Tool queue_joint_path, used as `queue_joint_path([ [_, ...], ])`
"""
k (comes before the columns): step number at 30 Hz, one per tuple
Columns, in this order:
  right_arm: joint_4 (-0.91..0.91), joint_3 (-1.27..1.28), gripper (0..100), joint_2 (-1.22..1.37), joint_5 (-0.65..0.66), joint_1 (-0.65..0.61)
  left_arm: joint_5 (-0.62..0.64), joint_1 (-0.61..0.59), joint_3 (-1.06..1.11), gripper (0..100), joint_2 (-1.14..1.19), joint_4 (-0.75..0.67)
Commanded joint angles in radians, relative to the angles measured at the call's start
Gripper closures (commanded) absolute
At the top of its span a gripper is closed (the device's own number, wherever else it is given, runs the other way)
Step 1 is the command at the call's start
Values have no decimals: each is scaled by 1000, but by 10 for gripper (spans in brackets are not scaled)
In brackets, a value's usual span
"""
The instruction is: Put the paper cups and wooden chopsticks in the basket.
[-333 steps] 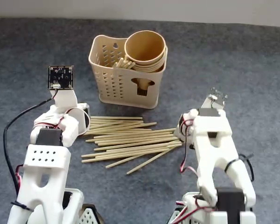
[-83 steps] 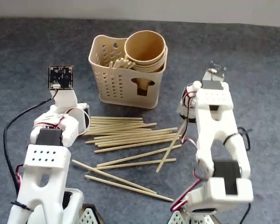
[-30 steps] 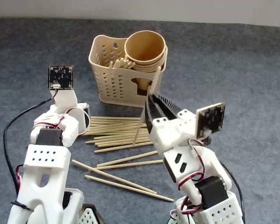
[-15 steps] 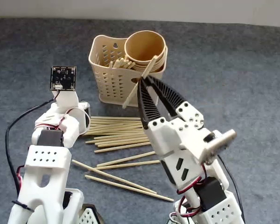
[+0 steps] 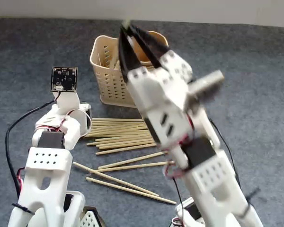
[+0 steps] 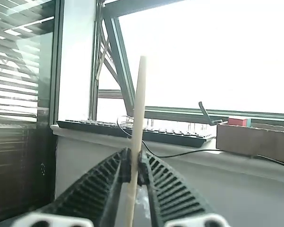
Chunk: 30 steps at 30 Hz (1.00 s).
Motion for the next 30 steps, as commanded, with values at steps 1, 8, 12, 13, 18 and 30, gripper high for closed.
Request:
queue_joint_path([
  [1,-22,-286,993,248,14,16,-9,-8,-5,921,-27,-17],
  [8,-22,-522,993,536,25,50,-11,-8,-5,921,-27,-17],
  [12,-71,-530,993,615,153,33,-11,-8,-7,921,-27,-17],
  [13,-105,-503,993,624,175,30,-11,-8,-7,921,-27,-17],
  [18,-185,-378,985,628,190,22,-11,-8,-7,920,-27,-17],
  [30,108,-337,931,430,58,4,-12,-8,-7,920,-27,-17],
])
